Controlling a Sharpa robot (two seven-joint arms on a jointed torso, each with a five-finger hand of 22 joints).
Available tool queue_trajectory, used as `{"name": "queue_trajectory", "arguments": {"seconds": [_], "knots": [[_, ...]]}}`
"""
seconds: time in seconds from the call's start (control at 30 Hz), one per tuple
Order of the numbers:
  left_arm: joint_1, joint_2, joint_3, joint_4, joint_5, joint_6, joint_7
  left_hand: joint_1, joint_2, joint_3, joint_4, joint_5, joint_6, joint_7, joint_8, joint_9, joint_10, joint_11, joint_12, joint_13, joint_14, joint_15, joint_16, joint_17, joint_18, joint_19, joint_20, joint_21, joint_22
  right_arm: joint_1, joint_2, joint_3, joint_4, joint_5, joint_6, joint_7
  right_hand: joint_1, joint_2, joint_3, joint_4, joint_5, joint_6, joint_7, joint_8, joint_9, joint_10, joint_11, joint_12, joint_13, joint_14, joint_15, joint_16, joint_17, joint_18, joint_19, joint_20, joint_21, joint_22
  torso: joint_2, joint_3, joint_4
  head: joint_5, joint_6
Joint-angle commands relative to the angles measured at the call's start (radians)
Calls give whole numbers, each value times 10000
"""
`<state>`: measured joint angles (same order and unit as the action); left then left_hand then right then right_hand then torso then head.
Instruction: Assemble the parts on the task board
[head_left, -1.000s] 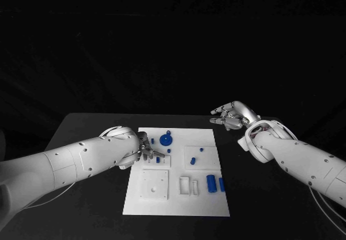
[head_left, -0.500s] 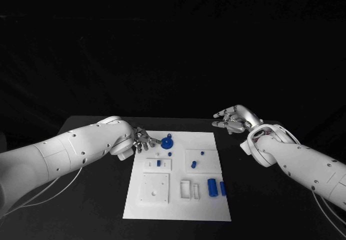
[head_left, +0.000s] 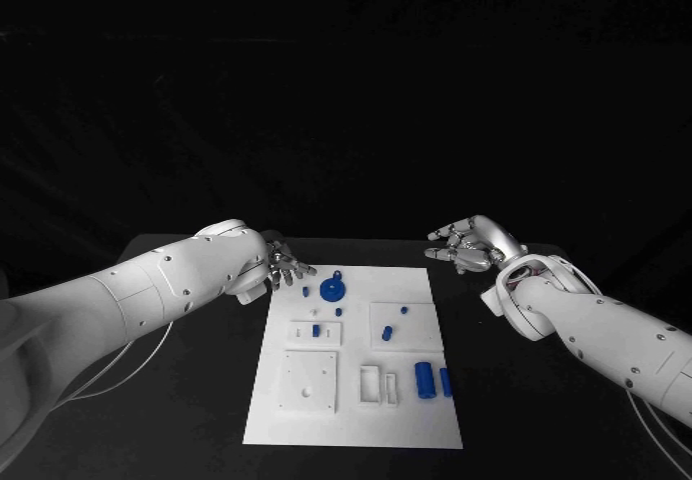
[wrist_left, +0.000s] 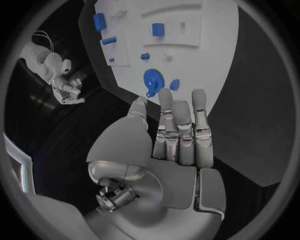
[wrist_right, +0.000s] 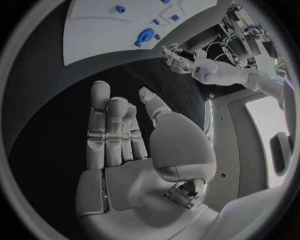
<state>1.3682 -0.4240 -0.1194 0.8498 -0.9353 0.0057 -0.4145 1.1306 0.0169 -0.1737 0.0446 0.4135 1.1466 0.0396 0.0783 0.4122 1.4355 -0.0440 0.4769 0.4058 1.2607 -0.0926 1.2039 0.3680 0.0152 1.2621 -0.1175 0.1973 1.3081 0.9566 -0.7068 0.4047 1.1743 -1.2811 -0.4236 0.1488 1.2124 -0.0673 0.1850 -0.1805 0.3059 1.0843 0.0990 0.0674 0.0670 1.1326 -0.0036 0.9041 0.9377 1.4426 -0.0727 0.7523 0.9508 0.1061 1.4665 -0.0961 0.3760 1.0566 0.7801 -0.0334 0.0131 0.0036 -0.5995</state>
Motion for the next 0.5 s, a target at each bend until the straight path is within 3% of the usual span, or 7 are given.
{"name": "queue_trajectory", "arguments": {"seconds": [0.03,0.07,0.23,0.4,0.5], "knots": [[23,189,8,-346,-701,776,365,25,-81,-38,47,64,-116,22,80,-78,-91,23,63,46,-77,-11,80,4,-152,49,51,-76,110,-2,-6,5,58,72,-56,99,-70,3,-32,72,28,-55,-2,-52,-12,-48,-10,-32,-27,18,-3,-34,-13,187,391,58,-32,-28,97,-26,-45,1,50],[24,254,8,-474,-715,875,373,22,-90,-15,74,74,-198,13,344,-227,-172,21,193,99,-112,-9,153,-17,-150,72,57,-134,150,0,-7,5,74,74,-60,96,-49,0,-57,105,30,-63,0,-51,-11,-50,-9,-29,-53,20,-3,-35,-16,186,396,58,-27,-46,105,-29,-53,13,54],[18,552,-8,-1065,-783,1202,394,28,-30,-26,50,306,-241,-49,750,-71,-205,-7,289,118,-140,-24,244,-34,-152,80,48,-155,172,19,-16,9,155,77,-85,87,-49,0,-57,105,30,-63,0,-51,-11,-50,-9,-29,-53,20,-3,-35,-16,186,396,58,-27,-46,192,-14,-100,40,92],[-26,710,-43,-1407,-892,1296,414,-111,-109,-63,194,279,-532,-133,1511,994,-264,-54,515,225,-180,-60,442,-14,-152,82,31,-89,191,42,-30,21,216,77,-102,79,-49,-16,-72,124,39,-88,5,-54,-13,-44,-9,-16,-60,25,-2,-32,-16,190,394,57,-37,-64,275,-25,-156,49,126],[-71,786,-72,-1580,-942,1357,423,-169,-235,87,500,211,-851,-210,2020,2093,-336,-85,726,308,-208,-64,588,-23,-152,53,24,22,195,56,-41,34,251,77,-111,71,-49,-16,-72,124,39,-88,5,-54,-13,-44,-9,-16,-60,25,-2,-32,-16,190,394,57,-37,-64,309,-28,-184,46,136]]}}
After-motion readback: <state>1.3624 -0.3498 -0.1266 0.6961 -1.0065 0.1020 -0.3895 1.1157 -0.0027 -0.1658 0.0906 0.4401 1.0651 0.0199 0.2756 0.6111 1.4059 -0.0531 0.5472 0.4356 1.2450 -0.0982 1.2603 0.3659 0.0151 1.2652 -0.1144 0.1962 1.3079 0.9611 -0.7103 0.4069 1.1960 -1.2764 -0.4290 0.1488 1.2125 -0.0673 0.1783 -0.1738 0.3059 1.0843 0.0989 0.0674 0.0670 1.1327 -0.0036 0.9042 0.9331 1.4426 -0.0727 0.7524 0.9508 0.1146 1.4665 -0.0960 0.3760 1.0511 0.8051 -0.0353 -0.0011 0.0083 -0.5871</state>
